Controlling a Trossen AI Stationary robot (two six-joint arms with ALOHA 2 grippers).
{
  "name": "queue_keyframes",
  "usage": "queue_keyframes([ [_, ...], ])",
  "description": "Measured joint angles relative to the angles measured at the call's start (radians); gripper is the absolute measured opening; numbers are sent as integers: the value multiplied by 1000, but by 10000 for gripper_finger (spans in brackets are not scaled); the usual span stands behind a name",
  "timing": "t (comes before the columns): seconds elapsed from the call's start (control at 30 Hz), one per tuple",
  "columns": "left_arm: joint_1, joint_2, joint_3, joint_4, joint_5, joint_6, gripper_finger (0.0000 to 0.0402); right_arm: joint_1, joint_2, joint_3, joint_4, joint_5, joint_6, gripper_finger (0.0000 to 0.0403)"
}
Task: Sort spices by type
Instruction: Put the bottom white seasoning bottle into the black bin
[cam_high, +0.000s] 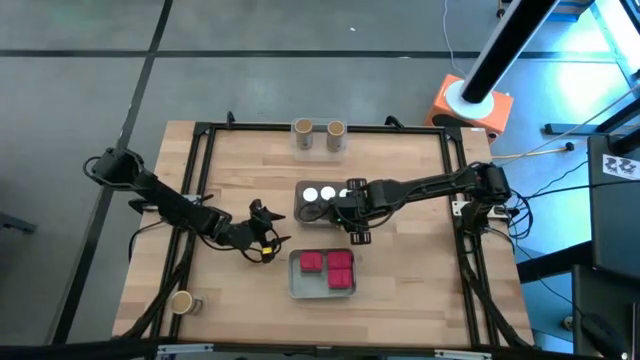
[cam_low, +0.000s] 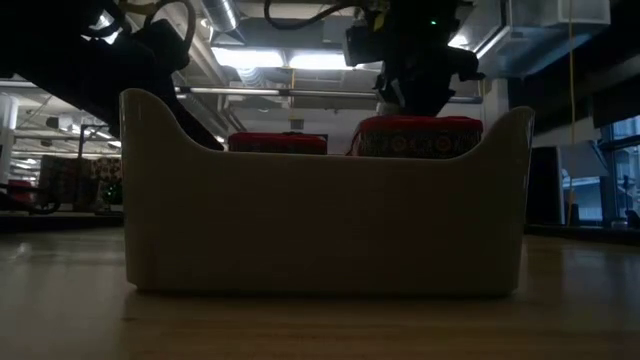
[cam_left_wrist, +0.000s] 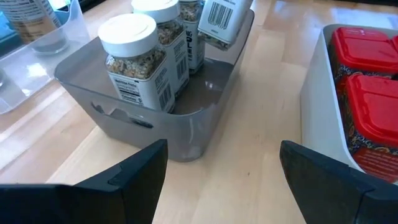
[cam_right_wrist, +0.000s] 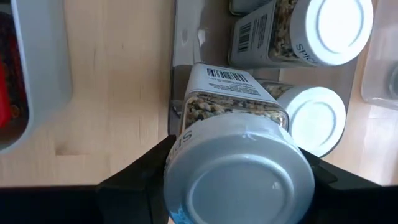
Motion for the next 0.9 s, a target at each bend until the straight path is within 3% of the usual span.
queue_keyframes([
  [0.6, 0, 0, 1, 3, 0, 12, 294, -17, 60, 0, 37, -42, 0, 209],
  [0.9, -1, 0, 1, 0, 0, 15, 294, -35, 62, 0, 39, -65, 0, 232],
])
